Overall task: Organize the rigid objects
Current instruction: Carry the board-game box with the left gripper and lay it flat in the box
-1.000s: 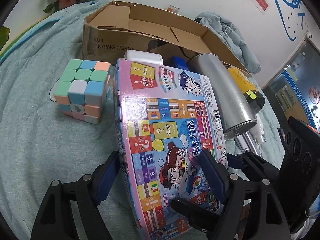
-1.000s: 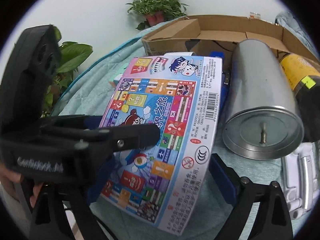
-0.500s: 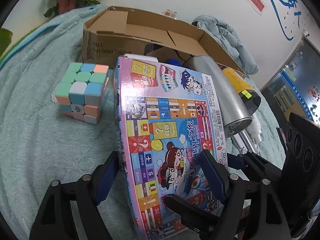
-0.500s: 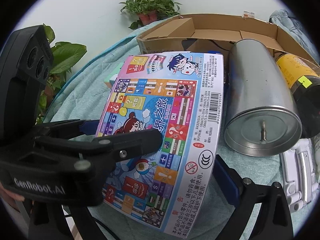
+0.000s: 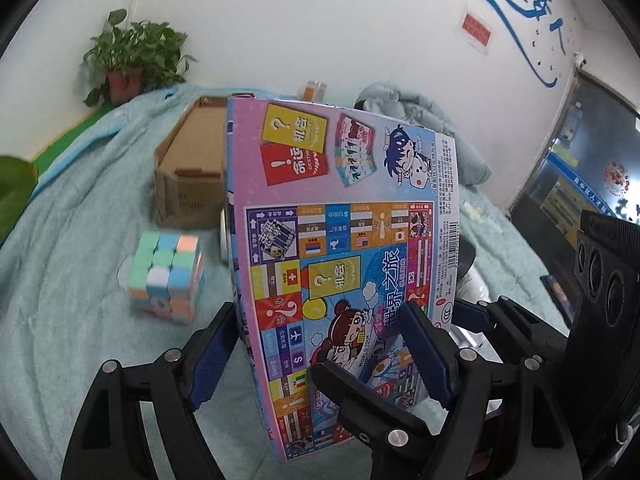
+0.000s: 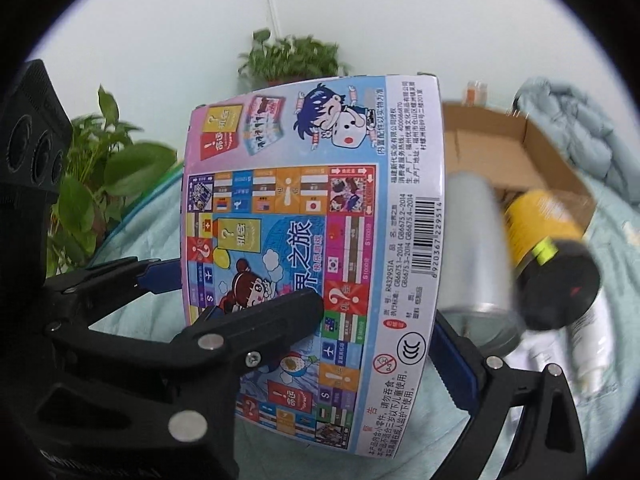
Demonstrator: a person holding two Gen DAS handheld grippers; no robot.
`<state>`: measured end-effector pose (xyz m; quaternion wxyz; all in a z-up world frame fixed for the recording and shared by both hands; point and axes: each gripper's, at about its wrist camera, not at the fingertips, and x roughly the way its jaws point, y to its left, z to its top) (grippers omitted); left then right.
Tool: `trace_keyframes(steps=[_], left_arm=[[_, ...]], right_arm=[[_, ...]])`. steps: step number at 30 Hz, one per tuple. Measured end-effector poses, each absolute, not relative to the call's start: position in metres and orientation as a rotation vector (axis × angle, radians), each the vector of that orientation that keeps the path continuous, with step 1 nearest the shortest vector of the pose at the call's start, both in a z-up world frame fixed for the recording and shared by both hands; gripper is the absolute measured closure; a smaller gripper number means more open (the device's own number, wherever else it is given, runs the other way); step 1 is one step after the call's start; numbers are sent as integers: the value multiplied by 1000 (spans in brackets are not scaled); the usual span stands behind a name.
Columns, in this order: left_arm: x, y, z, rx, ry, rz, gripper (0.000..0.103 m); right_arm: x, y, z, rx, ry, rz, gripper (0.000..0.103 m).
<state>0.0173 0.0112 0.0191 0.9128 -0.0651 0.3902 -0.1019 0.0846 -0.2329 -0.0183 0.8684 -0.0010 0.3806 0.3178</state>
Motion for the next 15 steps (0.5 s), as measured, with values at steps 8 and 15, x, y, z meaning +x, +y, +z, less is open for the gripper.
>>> trace_keyframes(steps=[8,15], left_arm=[[36,-4,59,-95,718,-226,24],[69,-8,85,-85,674,-247,24]], right_arm=[[106,-241,5,36,697,639,6],[103,-242,5,40,652,615,6]])
